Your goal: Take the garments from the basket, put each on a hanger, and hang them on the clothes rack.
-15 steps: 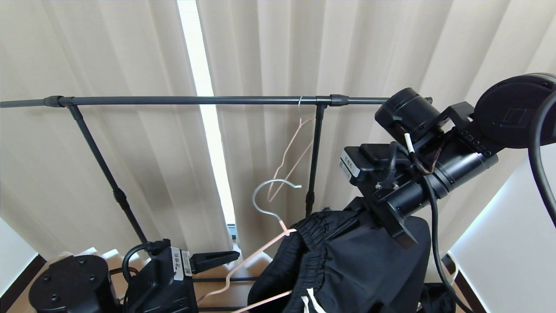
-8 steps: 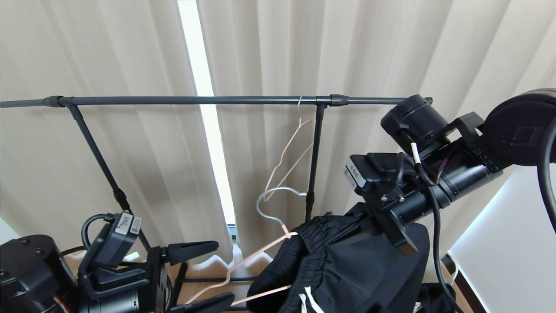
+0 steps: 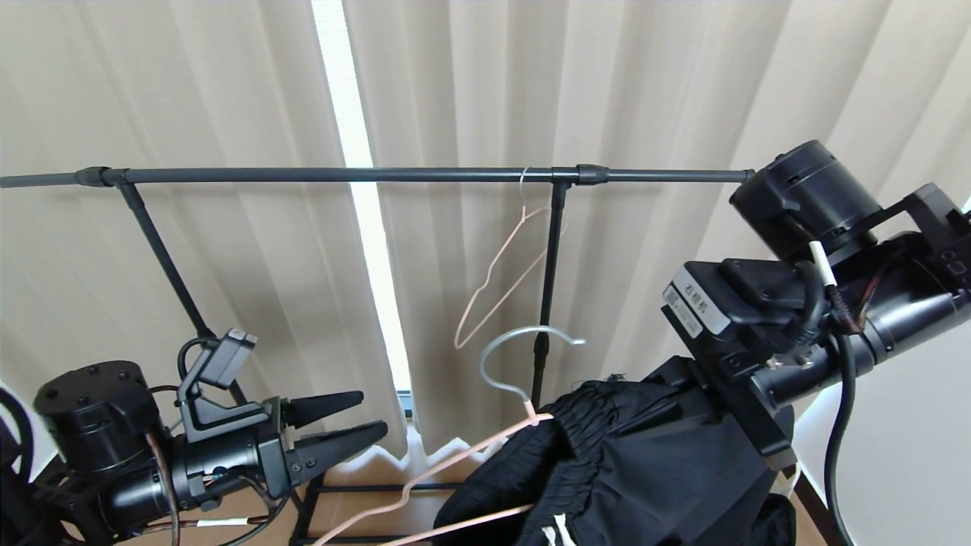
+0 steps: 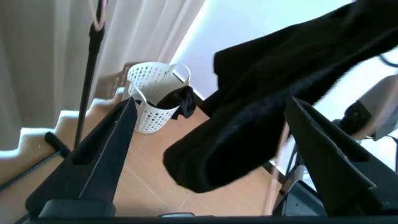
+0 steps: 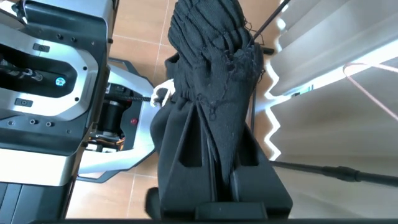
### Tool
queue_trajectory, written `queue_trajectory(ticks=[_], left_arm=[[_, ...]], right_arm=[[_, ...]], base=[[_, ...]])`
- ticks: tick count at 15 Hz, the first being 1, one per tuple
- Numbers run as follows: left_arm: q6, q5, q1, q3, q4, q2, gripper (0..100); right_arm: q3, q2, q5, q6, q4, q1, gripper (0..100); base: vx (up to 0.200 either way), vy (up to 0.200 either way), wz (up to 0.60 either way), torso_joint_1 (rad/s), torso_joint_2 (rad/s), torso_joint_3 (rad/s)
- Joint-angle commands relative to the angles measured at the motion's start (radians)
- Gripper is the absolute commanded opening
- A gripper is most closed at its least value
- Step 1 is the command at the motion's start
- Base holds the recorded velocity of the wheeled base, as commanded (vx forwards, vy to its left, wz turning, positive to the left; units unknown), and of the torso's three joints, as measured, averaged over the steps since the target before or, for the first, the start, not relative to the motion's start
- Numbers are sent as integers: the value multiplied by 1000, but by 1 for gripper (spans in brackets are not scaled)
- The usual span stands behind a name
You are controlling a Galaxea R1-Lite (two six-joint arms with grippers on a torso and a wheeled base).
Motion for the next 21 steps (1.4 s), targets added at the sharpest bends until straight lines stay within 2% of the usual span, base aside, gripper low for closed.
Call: queue_trajectory(ticks=[1, 3, 4, 5, 6, 7, 8, 20, 21], left_arm=[[17, -5, 8, -22, -1, 104, 100], [60, 0, -39, -16, -1, 107, 100], [108, 15, -70, -15, -1, 106, 100], [136, 69, -102, -19, -1, 106, 100], [148, 163, -151, -33, 28, 112, 100], [148, 163, -151, -33, 28, 112, 100], [149, 221, -204, -38, 43, 123, 100], [182, 207, -270, 10, 38, 182, 100], [194, 209, -271, 11, 38, 188, 0]], right_arm=[[3, -39, 11, 0, -2, 0, 0], [5, -43, 28, 13, -29, 0, 0], [5, -46, 29, 16, -51, 0, 0], [7, -46, 48, 19, -62, 0, 0], [7, -46, 72, 28, -63, 0, 0], [7, -46, 72, 28, -63, 0, 0], [7, -46, 77, 29, -65, 0, 0], [5, -76, 81, 66, -140, 0, 0], [5, -79, 84, 75, -143, -1, 0]], base=[[0, 0, 0, 0, 0, 0], [0, 0, 0, 0, 0, 0], [0, 0, 0, 0, 0, 0], [0, 0, 0, 0, 0, 0], [0, 0, 0, 0, 0, 0], [0, 0, 0, 0, 0, 0], [0, 0, 0, 0, 0, 0], [0, 0, 0, 0, 0, 0], [0, 0, 0, 0, 0, 0]])
